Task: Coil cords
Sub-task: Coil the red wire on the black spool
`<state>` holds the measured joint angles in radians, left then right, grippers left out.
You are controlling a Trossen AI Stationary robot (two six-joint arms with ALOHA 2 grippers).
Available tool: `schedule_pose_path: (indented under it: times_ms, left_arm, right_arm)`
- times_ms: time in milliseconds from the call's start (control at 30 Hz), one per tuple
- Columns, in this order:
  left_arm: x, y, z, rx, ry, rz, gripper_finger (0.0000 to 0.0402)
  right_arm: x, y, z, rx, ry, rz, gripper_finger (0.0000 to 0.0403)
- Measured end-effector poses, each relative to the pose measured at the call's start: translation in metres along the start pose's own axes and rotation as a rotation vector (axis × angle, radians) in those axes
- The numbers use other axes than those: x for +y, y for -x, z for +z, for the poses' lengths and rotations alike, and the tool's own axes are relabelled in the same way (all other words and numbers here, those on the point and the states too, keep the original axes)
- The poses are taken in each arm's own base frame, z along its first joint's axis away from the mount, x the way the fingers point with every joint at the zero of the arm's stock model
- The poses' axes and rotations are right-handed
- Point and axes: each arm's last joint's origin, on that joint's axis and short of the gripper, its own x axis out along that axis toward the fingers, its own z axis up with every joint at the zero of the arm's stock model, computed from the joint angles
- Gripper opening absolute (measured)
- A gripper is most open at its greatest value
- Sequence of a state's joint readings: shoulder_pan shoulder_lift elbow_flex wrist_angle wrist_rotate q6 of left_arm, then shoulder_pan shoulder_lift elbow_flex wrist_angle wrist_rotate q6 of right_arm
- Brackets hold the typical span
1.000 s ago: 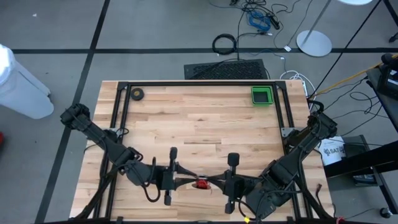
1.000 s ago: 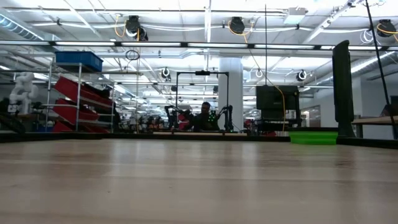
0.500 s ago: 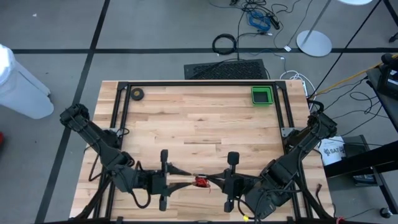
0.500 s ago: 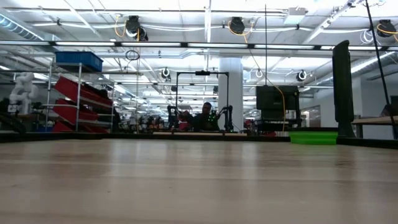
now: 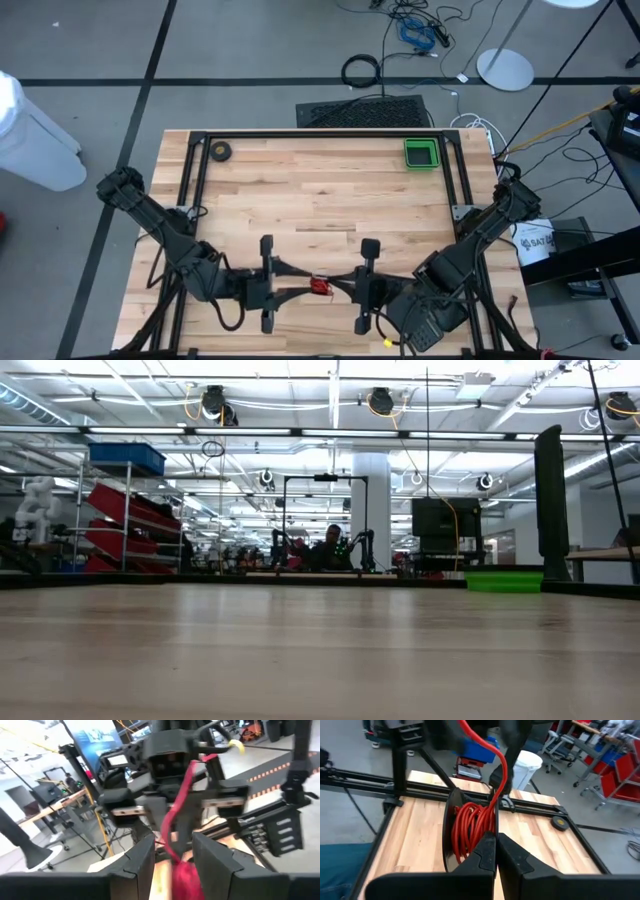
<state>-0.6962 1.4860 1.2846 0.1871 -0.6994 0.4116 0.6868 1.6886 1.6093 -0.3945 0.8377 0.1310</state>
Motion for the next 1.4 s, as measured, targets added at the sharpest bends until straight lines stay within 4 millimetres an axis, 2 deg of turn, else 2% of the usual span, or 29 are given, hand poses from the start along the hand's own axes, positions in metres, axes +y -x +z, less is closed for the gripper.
schedule_pose_path:
  times_ms: [200, 500, 1000, 1100, 1400]
  left_arm:
    - [0.008, -0.012, -0.004, -0.011, -0.049, 0.031, 0.0139]
    - [-0.004, -0.033, -0.011, -0.086, -0.140, 0.041, 0.0139]
    - [-0.007, -0.036, -0.011, -0.114, -0.181, 0.075, 0.0134]
    - [-0.008, -0.035, -0.011, -0.113, -0.181, 0.075, 0.0112]
    - [-0.012, -0.031, -0.009, -0.090, -0.178, 0.104, 0.0010]
  right_arm:
    - [0.000, 0.000, 0.000, 0.001, -0.006, 0.007, 0.0000]
    - [0.000, 0.000, 0.000, 0.002, -0.003, 0.006, 0.0000]
    - [0.000, 0.000, 0.000, 0.004, 0.000, 0.006, 0.0000]
    - [0.000, 0.000, -0.001, 0.005, 0.000, 0.006, 0.0000]
    - [0.000, 0.000, -0.002, 0.013, 0.009, 0.005, 0.0000]
